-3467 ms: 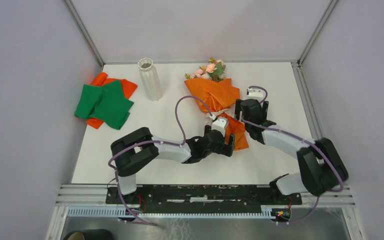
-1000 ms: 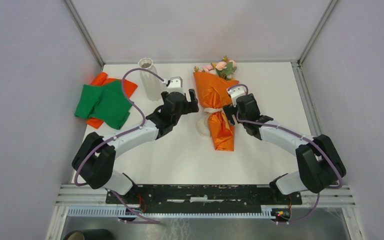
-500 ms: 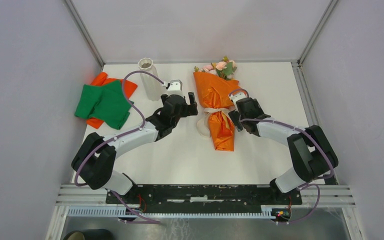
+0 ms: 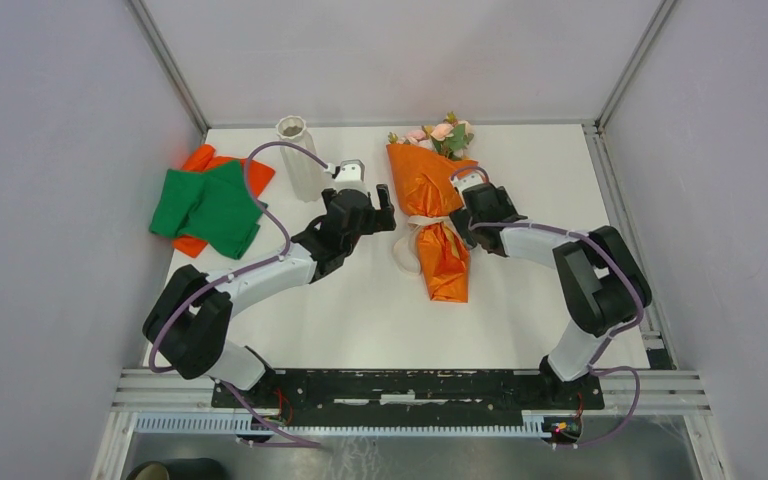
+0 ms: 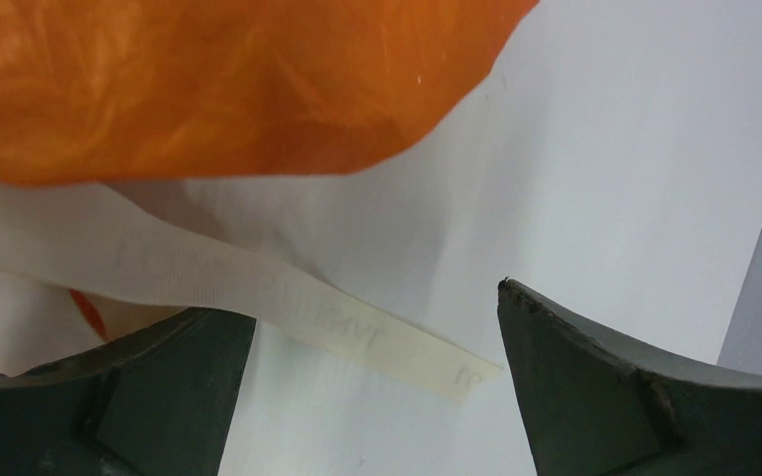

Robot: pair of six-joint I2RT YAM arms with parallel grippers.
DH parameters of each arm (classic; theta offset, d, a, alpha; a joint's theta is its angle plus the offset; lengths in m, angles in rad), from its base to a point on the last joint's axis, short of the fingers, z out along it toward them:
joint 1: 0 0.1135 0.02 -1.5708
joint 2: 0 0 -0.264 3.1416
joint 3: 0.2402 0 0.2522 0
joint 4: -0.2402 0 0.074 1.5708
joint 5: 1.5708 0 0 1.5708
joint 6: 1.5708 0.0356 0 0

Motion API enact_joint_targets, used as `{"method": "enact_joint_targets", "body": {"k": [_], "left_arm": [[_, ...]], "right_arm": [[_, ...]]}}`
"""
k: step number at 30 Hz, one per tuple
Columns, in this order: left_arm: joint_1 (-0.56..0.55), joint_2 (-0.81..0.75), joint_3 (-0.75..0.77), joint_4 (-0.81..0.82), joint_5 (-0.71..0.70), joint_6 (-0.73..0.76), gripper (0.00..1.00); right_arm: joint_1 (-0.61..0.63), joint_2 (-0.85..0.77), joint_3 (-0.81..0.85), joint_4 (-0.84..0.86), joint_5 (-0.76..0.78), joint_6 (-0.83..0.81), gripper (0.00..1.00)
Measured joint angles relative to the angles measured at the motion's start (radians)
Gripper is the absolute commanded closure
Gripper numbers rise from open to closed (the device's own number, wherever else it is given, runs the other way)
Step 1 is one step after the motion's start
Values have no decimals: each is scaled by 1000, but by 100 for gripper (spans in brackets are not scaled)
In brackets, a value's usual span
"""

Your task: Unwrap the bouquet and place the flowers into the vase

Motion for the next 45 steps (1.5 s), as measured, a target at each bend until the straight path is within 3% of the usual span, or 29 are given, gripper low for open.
{"method": "enact_joint_targets", "body": {"k": [3, 9, 16, 19, 25, 29, 35, 39, 45], "left_arm": [[0, 0, -2, 2, 0, 0, 0], [0, 0, -6, 3, 0, 0, 0], [0, 1, -6, 3, 3, 0, 0], [0, 2, -6, 3, 5, -1, 0], [0, 2, -6, 3, 6, -1, 1], [0, 10, -6, 12, 22, -1, 12], [0, 64, 3, 15, 84, -22, 9], [0, 85, -8, 68, 187, -132, 10], [0, 138, -79, 310, 323, -370, 10]], "right_arm": [[0, 34, 29, 23, 2, 4, 18], [-1, 69, 42, 58, 24, 33, 30], [-14, 81, 37, 50, 62, 58, 72], [-24, 89, 37, 49, 77, 65, 99], [-27, 89, 29, 51, 86, 86, 100], [-27, 79, 20, 50, 82, 92, 100], [-27, 30, 6, 50, 60, 101, 100], [-27, 18, 2, 51, 48, 104, 100], [-27, 18, -15, 51, 44, 106, 100]]}}
